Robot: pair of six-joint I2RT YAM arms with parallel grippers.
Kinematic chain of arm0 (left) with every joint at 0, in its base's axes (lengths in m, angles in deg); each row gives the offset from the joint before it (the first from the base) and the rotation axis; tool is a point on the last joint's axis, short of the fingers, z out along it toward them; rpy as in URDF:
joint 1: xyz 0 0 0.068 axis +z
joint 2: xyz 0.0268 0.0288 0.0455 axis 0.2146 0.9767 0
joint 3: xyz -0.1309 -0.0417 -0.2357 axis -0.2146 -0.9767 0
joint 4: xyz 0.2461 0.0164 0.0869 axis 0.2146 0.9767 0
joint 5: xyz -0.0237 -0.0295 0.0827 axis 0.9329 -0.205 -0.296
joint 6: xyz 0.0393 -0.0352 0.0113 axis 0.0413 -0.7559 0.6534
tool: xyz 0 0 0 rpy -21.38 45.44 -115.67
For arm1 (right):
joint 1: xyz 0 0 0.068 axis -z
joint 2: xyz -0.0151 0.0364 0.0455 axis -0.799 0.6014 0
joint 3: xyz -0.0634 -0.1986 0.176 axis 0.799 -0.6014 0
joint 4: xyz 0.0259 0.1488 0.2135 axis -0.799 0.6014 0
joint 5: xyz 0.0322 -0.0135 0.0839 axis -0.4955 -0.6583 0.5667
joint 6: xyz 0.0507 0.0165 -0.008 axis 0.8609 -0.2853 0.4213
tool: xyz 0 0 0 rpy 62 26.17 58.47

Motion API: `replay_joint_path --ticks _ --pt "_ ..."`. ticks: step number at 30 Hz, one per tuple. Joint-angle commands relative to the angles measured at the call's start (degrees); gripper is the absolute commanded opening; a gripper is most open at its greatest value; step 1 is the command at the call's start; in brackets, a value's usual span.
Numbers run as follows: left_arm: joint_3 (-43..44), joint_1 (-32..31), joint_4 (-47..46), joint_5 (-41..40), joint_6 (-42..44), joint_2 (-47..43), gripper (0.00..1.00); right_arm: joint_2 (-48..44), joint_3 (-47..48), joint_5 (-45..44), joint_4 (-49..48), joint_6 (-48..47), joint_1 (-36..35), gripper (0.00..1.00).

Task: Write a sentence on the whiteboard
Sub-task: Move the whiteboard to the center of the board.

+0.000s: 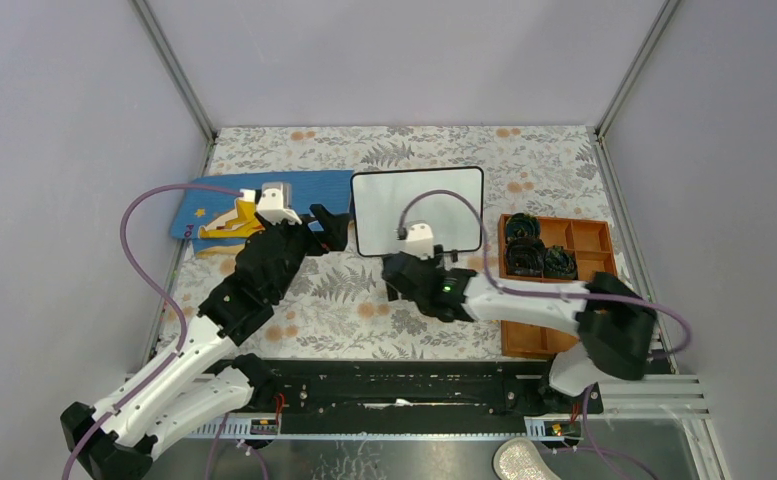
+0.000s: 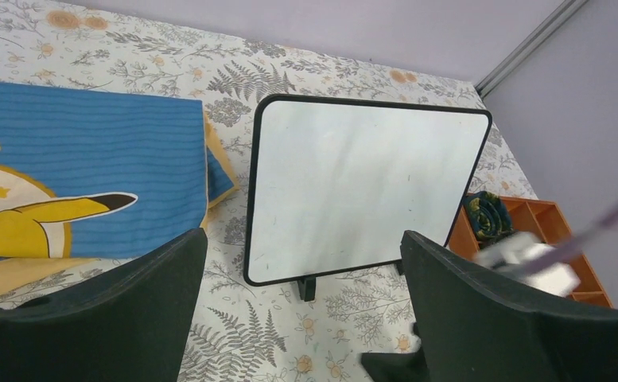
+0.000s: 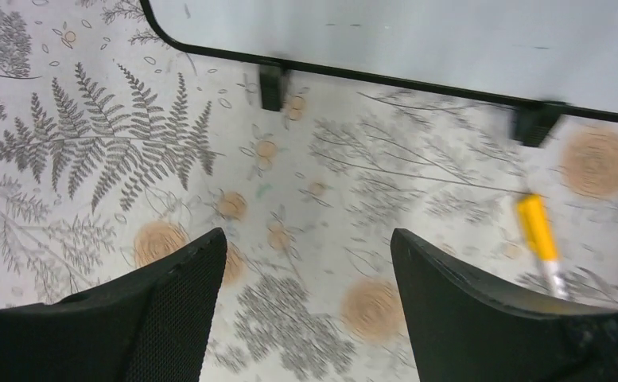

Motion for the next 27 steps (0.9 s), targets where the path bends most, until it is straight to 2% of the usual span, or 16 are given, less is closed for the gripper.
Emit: replay_joint_path --ticks 1,2,5,10,21,27 --pt "-1.0 -0.4 -3.1 -1.6 1.7 -0.6 0.99 -13.2 -8.6 2.3 -4.1 -6.8 2.0 0.83" --pt "-1.0 -0.5 -3.3 -1.5 1.8 -0.4 0.99 -15.3 -10.2 4.0 -3.8 -7.9 3.7 0.83" --pt "-1.0 -0.4 -3.7 -0.8 2.1 0.0 0.99 -21.4 -16.1 1.4 -3.7 -8.3 7.5 0.83" --pt "-1.7 -0.5 -4.1 0.1 2.7 0.0 0.99 -27.2 -21.3 12.3 -5.2 -8.8 18.9 0.80" --pt "-1.9 -0.5 -5.2 0.4 2.6 0.3 0.99 -20.1 -23.1 15.7 -7.9 -6.4 24.7 0.79" --pt "-1.7 -0.4 -5.2 0.7 2.5 0.3 0.99 -17.5 -23.6 16.3 -7.3 -6.5 25.3 0.76"
